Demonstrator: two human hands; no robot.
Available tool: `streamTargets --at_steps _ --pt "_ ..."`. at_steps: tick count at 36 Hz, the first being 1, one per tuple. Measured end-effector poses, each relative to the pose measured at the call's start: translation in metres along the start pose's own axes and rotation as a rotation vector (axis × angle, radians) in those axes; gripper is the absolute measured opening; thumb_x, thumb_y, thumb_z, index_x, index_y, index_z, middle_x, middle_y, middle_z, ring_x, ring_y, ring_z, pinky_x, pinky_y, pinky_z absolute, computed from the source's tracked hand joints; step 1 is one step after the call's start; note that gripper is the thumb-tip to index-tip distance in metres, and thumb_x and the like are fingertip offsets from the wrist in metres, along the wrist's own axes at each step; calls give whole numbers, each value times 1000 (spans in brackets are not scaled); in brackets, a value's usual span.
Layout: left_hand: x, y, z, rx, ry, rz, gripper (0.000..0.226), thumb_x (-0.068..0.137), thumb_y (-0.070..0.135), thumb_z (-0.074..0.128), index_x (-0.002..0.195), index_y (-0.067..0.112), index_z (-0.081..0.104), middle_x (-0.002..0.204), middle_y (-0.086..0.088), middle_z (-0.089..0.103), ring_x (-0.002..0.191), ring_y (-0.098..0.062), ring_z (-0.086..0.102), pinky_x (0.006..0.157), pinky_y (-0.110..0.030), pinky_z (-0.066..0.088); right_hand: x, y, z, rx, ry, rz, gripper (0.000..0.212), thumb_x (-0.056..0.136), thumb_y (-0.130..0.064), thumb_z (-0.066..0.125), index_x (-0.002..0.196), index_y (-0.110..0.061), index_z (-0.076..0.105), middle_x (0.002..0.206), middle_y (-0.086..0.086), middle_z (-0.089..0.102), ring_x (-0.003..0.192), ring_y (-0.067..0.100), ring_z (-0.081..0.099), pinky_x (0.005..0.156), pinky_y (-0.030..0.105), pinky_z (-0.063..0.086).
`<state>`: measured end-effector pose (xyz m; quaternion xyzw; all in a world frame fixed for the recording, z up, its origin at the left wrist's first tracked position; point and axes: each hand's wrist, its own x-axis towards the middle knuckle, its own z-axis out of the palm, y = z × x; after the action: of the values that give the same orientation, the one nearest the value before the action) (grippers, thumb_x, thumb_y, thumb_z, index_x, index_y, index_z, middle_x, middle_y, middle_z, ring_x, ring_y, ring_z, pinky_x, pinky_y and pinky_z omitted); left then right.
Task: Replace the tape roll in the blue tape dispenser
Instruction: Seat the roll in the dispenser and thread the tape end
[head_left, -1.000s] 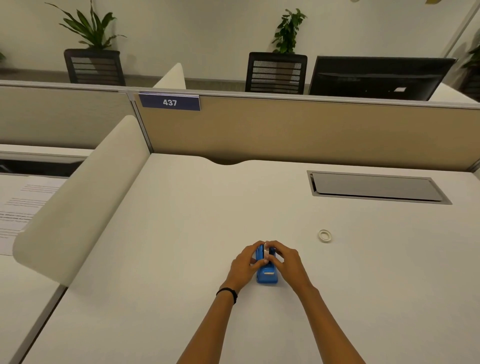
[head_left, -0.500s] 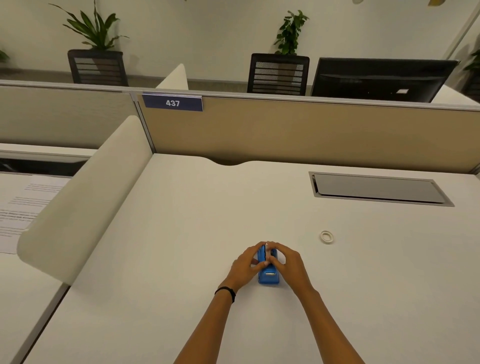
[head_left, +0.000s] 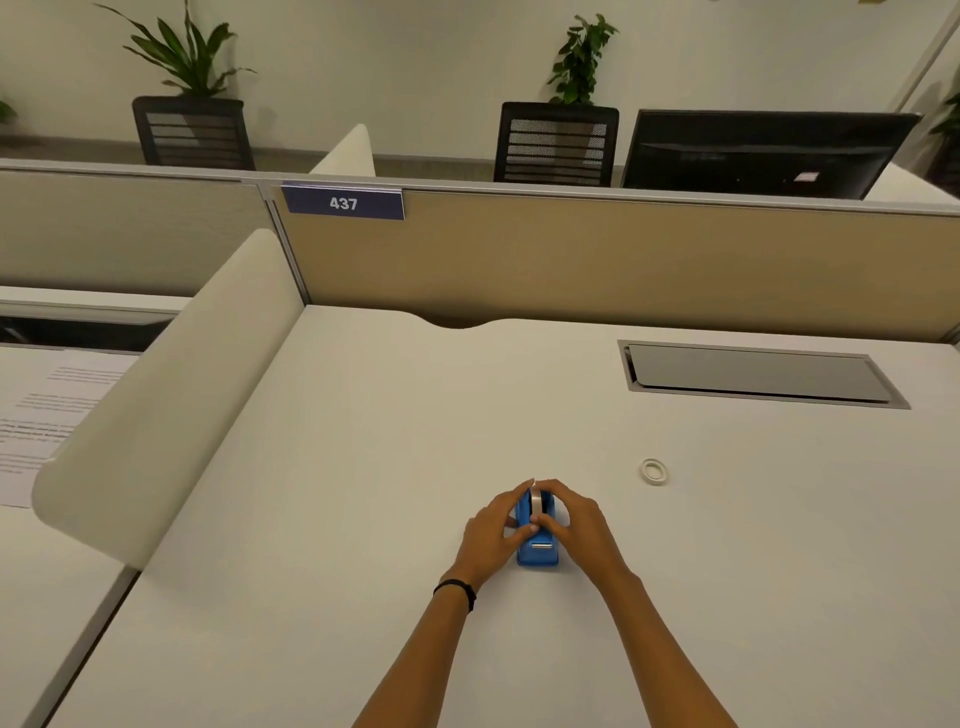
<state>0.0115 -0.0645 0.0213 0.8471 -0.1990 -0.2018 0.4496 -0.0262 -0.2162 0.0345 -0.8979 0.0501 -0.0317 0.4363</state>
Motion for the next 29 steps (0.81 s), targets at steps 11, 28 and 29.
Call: streamTargets --at_steps 11,28,29 --pt "2 -5 2 9 13 -4 55 88 42 55 138 36 32 133 5 52 94 -8 59 88 -21 45 -3 -4 2 -9 26 -8 31 85 -22 64 115 -20 57 111 -8 62 101 7 57 92 21 45" --pt "5 -4 0 -14 -17 -31 55 90 36 53 140 29 31 136 1 50 96 -11 58 89 -23 46 -9 -9 7 -216 139 -162 18 81 -14 67 97 -8 61 107 8 66 92 23 62 78 18 43" --pt "5 -3 0 -15 -21 -31 56 90 36 53 140 29 31 137 2 49 97 -12 59 89 -24 46 -9 -9 7 -200 136 -154 20 81 -14 67 99 -7 61 104 10 67 91 24 63 79 19 43"
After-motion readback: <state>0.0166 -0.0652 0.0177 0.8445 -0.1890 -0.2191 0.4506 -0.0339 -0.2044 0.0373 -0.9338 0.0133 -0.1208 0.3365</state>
